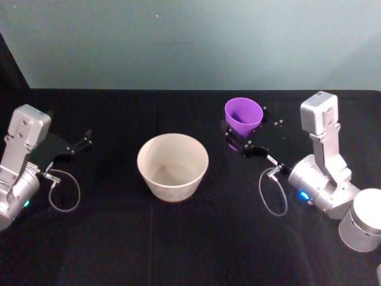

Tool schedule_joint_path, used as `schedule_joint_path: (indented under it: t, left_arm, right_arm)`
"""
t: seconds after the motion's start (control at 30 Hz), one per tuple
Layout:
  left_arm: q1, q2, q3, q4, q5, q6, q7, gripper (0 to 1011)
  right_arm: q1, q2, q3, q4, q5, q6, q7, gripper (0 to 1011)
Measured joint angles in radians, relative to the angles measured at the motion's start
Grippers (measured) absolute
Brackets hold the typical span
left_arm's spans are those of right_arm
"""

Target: Pick up the cup and pour the mung beans from the cup into the bowl.

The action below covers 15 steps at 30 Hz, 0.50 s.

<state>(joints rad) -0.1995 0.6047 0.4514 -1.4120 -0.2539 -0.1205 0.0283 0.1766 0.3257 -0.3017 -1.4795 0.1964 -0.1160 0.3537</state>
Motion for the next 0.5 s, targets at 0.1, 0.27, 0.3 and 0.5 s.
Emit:
schedule_joint_path:
  t: [0.1,0.27,0.3,0.5]
  left_arm:
    - [0.000,0.000,0.000,0.000,0.000,0.000,0.000,1000]
    - [0.000,0.000,0.000,0.000,0.000,0.000,0.000,1000]
    - [0.000,0.000,0.000,0.000,0.000,0.000,0.000,1000]
    - [0.000,0.000,0.000,0.000,0.000,0.000,0.000,1000]
  right_arm:
    - [0.000,0.000,0.000,0.000,0.000,0.000,0.000,730]
    - [0.000,0.000,0.000,0.000,0.000,0.000,0.000,730]
    - [0.000,0.000,0.000,0.000,0.000,0.000,0.000,731]
    - [0.000,0.000,0.000,0.000,0.000,0.000,0.000,731]
